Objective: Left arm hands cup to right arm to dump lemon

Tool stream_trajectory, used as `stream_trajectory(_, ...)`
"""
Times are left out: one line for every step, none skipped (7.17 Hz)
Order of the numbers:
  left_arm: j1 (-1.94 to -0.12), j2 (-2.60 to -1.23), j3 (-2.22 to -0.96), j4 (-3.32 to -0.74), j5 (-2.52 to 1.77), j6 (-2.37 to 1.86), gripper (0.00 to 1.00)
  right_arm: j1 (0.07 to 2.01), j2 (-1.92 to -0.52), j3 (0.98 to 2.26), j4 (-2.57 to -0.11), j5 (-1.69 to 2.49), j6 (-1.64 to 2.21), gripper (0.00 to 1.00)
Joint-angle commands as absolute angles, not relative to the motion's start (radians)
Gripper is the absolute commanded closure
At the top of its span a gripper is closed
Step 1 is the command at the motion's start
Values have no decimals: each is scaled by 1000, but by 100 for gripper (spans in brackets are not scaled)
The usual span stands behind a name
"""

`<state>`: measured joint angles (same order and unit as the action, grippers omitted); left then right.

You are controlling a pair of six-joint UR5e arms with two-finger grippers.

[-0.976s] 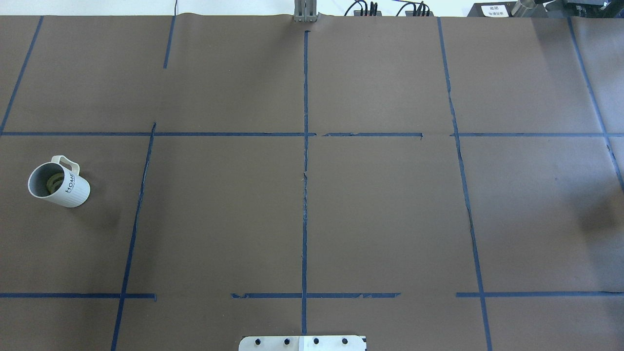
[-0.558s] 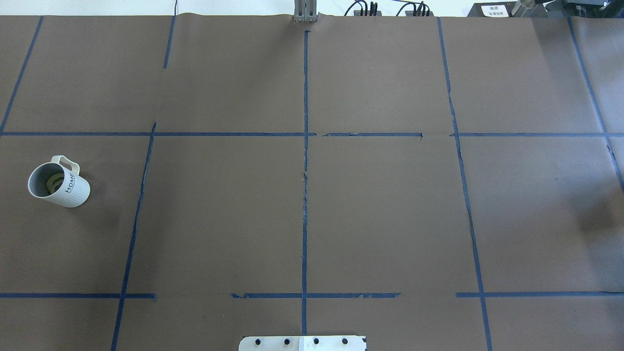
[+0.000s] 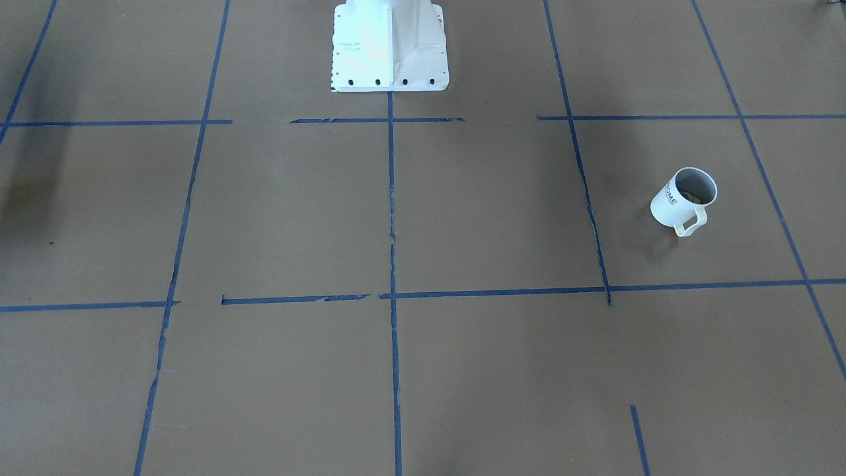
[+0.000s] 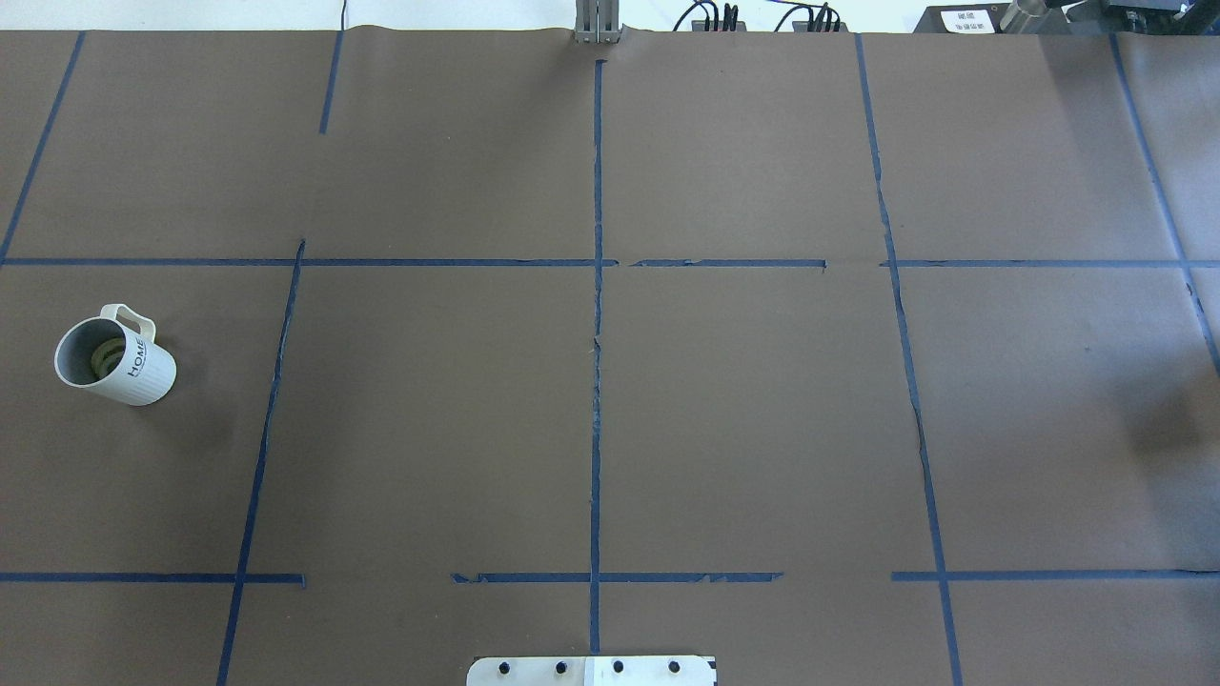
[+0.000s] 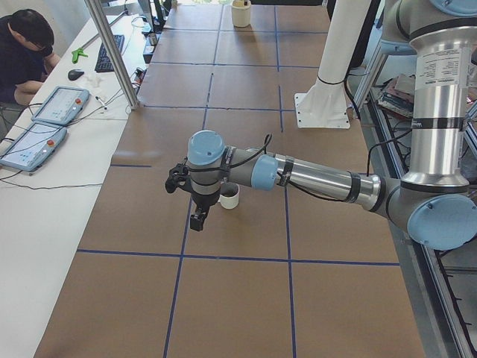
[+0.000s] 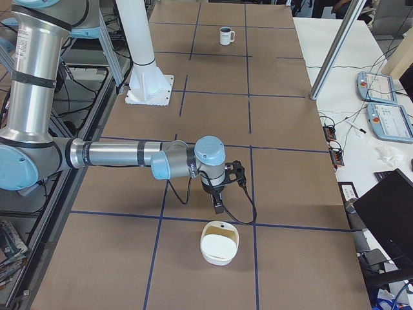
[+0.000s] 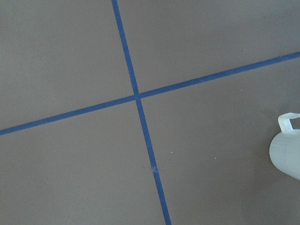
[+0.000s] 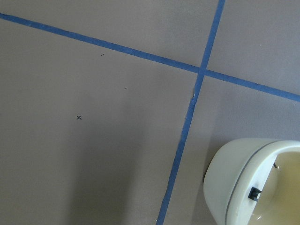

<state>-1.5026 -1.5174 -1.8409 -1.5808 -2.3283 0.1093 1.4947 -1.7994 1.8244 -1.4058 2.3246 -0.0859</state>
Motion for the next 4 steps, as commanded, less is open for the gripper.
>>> stream_trajectory(-1386,-1517,-1830,-1655,-2362,-130,0,1493,-1799,1824,-1405,2325,-86,0)
stream_trajectory(-1317,-1511,-1804,-1812,-2358,-334,0,1491,-1799,1824,-1405,2324,-86,0)
stream_trajectory(-1240,-1512,-1766,-1951,-2355,-521,0,1491,-1798,1824,-1405,2324,-87,0)
stream_trajectory(-1177,-1511,-1755,-2053,-2305,-657,0,1491,-1799,1824,-1405,2324,-86,0)
